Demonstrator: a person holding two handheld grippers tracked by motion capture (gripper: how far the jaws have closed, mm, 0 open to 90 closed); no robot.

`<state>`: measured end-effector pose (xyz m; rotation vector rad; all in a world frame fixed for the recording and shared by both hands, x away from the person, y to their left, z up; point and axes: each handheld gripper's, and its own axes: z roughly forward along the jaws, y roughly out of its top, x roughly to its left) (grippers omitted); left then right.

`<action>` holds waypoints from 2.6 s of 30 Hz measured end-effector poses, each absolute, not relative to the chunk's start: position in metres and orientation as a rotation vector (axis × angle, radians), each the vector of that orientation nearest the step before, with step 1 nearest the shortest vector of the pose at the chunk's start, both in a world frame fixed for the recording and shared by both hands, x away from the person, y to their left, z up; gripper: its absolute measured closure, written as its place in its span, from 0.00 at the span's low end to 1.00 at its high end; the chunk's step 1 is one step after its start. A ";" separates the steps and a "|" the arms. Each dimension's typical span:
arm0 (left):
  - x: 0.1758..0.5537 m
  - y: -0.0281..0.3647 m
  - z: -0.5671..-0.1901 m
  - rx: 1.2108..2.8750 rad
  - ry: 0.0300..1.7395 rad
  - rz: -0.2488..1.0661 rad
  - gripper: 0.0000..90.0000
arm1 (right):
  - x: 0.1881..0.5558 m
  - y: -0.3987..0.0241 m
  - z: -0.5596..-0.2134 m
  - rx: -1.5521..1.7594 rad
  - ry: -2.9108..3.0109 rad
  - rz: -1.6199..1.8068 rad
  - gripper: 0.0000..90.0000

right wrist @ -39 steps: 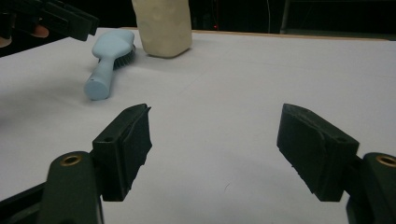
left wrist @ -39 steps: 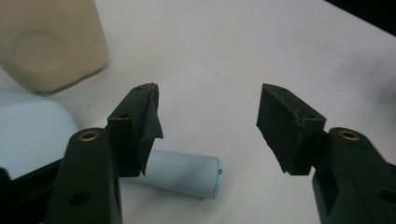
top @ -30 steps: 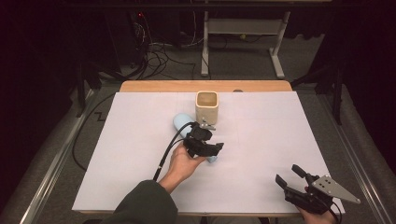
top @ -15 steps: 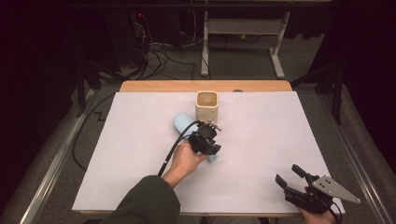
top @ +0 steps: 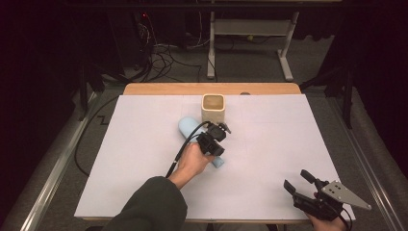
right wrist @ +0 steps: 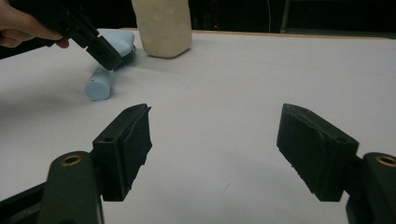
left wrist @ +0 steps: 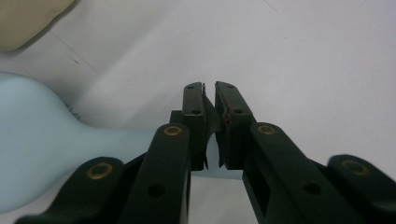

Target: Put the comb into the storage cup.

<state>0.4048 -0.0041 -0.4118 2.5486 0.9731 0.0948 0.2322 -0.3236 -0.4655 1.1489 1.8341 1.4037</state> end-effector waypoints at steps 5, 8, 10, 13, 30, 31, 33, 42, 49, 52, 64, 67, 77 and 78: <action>0.406 -0.008 -0.413 2.574 0.956 0.080 0.97 | 0.233 -0.324 -0.466 1.150 1.837 1.404 0.29; 0.406 -0.009 -0.416 2.583 0.960 0.073 0.99 | 0.232 -0.324 -0.466 1.151 1.836 1.407 0.29; 0.406 -0.009 -0.418 2.594 0.960 0.069 0.99 | 0.232 -0.324 -0.466 1.152 1.836 1.406 0.29; 0.406 -0.010 -0.418 2.599 0.956 0.065 0.99 | 0.233 -0.324 -0.466 1.148 1.839 1.408 0.29; 0.405 -0.008 -0.423 2.625 0.954 0.025 0.99 | 0.235 -0.322 -0.466 1.141 1.840 1.407 0.29; 0.404 -0.008 -0.423 2.625 0.954 0.028 0.99 | 0.235 -0.322 -0.466 1.140 1.840 1.406 0.29; 0.403 -0.007 -0.424 2.639 0.949 0.026 0.99 | 0.235 -0.322 -0.466 1.143 1.840 1.406 0.29; 0.399 0.000 -0.427 2.632 0.963 0.012 0.99 | 0.236 -0.320 -0.466 1.141 1.843 1.404 0.29; 0.393 0.012 -0.429 2.621 0.979 0.012 0.99 | 0.236 -0.320 -0.466 1.139 1.848 1.398 0.29; 0.391 0.017 -0.429 2.610 0.988 0.014 0.99 | 0.235 -0.320 -0.466 1.140 1.847 1.398 0.29; 0.388 0.029 -0.426 2.575 1.032 0.034 0.99 | 0.235 -0.320 -0.466 1.143 1.845 1.398 0.29; 0.388 0.032 -0.425 2.568 1.043 0.038 0.99 | 0.235 -0.320 -0.466 1.141 1.842 1.399 0.29; 0.392 0.038 -0.424 2.554 1.076 0.047 0.99 | 0.235 -0.320 -0.466 1.141 1.845 1.400 0.29; 0.393 0.039 -0.424 2.550 1.084 0.048 0.99 | 0.235 -0.320 -0.466 1.141 1.845 1.401 0.29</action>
